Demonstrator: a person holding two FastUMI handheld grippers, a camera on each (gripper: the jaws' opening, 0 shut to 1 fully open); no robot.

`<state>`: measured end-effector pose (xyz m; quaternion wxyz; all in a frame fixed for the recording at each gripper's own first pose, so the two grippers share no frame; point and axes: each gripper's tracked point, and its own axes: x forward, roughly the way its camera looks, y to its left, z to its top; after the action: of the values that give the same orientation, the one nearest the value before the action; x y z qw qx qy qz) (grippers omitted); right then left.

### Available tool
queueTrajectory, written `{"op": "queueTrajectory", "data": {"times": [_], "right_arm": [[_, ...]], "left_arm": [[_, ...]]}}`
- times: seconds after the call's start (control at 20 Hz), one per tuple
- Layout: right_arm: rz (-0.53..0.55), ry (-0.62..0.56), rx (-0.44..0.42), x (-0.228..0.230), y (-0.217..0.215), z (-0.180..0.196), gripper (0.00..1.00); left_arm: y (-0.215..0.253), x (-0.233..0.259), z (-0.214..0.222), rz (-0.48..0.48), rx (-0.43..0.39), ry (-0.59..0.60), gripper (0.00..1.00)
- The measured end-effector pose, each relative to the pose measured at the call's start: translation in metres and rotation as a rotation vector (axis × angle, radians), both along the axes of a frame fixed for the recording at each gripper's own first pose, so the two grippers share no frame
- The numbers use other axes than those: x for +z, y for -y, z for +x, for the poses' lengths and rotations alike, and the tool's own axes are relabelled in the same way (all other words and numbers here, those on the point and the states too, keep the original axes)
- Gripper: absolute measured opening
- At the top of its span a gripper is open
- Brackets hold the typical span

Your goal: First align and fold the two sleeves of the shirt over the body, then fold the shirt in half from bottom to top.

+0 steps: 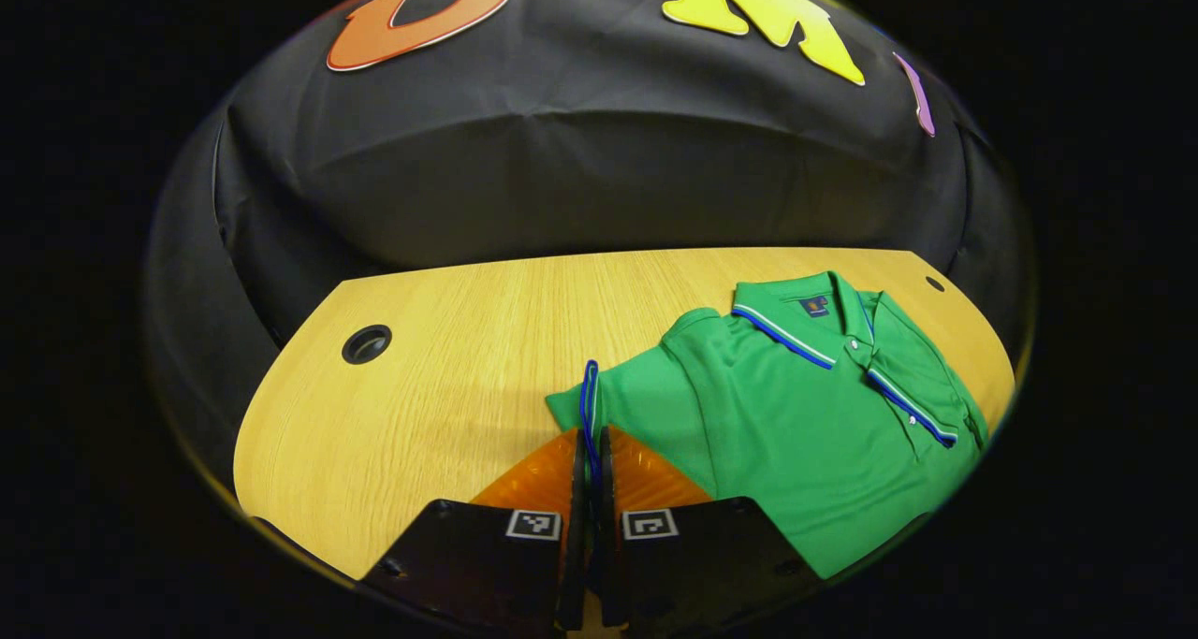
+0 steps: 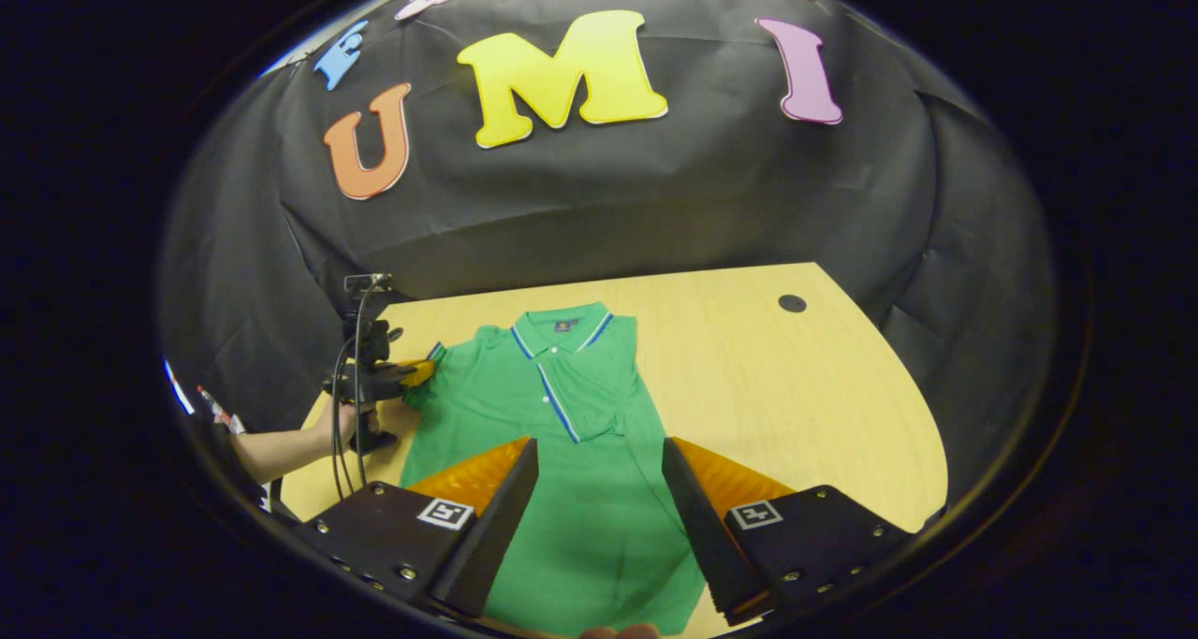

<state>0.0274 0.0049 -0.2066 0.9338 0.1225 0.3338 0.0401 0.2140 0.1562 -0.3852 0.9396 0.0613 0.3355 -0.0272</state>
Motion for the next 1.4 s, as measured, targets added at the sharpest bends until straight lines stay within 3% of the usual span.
{"op": "queueTrajectory", "data": {"times": [0.15,0.55,1.05,1.4], "right_arm": [[-0.010,0.012,-0.007,0.002,0.003,0.002,0.84],[-0.004,0.047,-0.028,0.014,0.011,0.002,0.84],[-0.003,0.102,-0.086,0.033,0.048,-0.028,0.84],[0.016,0.100,-0.142,0.027,0.077,-0.041,0.84]], "left_arm": [[0.001,0.010,0.002,-0.015,0.010,0.020,0.05],[0.015,0.055,-0.002,-0.039,0.011,0.083,0.03],[0.094,0.100,-0.006,0.002,-0.092,0.121,0.03],[0.162,0.072,-0.016,0.088,-0.191,0.077,0.04]]}}
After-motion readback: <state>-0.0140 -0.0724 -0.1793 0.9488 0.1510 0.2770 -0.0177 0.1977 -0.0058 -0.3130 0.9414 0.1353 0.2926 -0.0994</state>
